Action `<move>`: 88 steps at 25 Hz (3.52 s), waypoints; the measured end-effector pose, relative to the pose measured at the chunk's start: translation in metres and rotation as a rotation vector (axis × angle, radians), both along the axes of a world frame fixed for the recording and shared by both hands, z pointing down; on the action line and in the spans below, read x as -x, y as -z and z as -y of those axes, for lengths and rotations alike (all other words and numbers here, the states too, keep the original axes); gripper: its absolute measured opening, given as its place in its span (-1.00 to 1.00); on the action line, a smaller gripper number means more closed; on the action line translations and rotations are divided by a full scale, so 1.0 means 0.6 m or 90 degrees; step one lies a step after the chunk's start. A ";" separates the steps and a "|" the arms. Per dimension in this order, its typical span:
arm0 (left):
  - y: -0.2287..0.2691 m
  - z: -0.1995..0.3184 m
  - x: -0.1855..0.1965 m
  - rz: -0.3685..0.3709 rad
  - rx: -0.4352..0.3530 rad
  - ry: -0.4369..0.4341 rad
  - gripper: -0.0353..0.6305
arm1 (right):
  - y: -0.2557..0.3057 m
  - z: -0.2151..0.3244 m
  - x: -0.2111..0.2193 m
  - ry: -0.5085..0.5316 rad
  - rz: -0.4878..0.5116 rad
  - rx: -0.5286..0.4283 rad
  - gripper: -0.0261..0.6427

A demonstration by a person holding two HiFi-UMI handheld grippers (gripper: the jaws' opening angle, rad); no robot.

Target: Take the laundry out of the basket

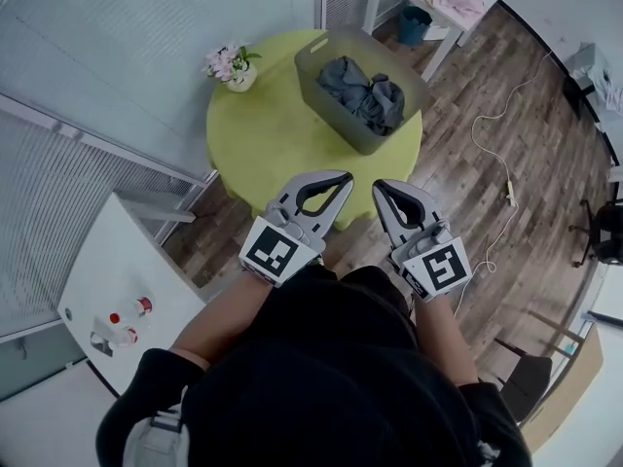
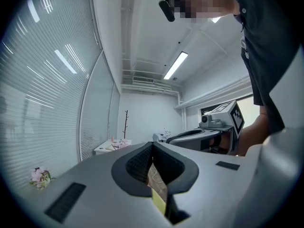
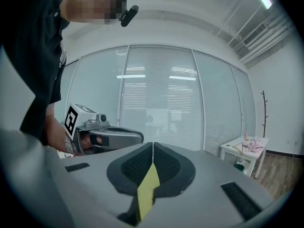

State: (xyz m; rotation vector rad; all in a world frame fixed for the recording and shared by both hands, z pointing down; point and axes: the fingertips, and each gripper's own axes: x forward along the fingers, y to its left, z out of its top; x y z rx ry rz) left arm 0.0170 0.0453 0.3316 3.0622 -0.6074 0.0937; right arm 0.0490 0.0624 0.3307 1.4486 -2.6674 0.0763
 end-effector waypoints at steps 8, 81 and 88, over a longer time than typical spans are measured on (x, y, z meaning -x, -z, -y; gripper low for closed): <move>-0.009 0.073 -0.021 0.007 0.008 0.019 -0.87 | -0.016 0.077 -0.037 0.002 -0.003 0.015 -0.85; -0.254 0.711 -0.237 0.008 -0.009 0.068 -0.87 | -0.640 0.610 -0.186 -0.022 -0.167 0.655 0.24; -0.266 0.726 -0.236 0.008 0.000 0.072 -0.86 | -0.691 0.621 -0.194 -0.050 -0.201 0.682 0.39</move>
